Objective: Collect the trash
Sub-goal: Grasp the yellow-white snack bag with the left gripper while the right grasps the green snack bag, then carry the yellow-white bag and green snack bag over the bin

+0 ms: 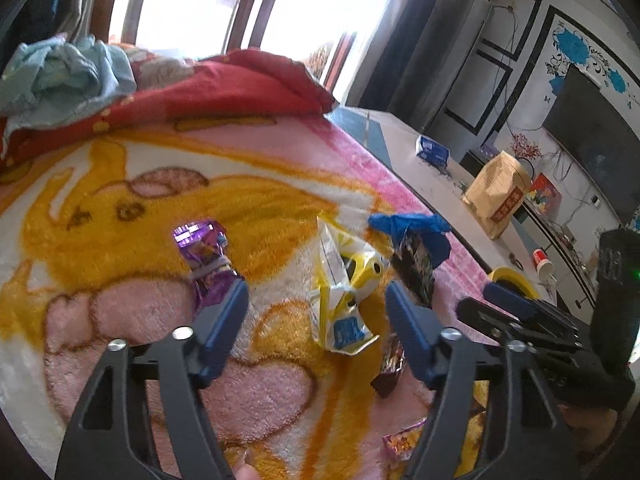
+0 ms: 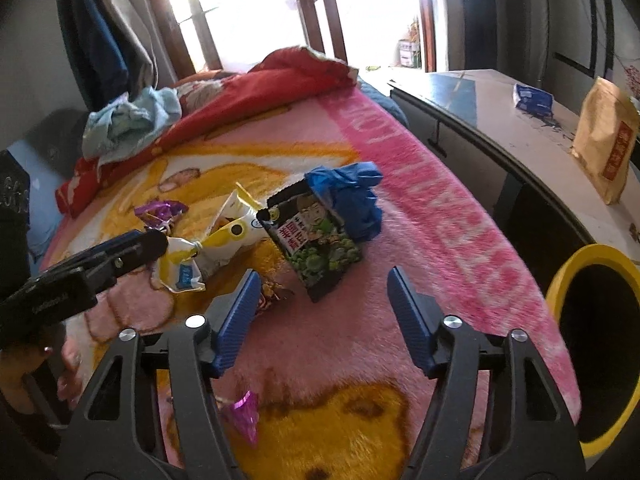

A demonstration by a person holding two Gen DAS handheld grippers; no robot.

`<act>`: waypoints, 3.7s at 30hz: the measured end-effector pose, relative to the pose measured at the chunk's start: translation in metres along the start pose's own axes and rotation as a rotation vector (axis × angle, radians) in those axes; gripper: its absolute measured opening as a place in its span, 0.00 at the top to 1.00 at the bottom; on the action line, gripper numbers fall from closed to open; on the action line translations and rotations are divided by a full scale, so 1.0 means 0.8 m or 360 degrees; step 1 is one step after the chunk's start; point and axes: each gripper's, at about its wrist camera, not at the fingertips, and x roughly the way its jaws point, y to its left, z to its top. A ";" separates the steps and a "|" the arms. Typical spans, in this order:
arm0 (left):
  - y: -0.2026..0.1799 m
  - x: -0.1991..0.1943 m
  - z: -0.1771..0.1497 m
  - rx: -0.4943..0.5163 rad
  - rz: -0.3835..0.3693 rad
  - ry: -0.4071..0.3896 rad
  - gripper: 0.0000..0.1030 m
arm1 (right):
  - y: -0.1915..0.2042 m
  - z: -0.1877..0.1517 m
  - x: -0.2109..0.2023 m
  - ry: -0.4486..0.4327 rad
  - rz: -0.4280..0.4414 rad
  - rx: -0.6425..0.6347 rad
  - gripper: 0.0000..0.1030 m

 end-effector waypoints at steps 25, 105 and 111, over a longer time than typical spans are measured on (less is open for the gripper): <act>-0.003 0.054 -0.017 -0.0023 -0.0101 0.0185 0.69 | 0.000 -0.002 0.031 0.0090 0.0083 0.0020 0.97; -0.275 0.007 -0.013 0.0658 -0.0574 0.0008 0.72 | -0.225 -0.043 -0.196 -0.0337 -0.0343 0.0590 0.97; -0.299 0.020 -0.026 0.0710 -0.0613 0.0050 0.72 | -0.249 -0.051 -0.207 -0.0348 -0.0402 0.0660 0.97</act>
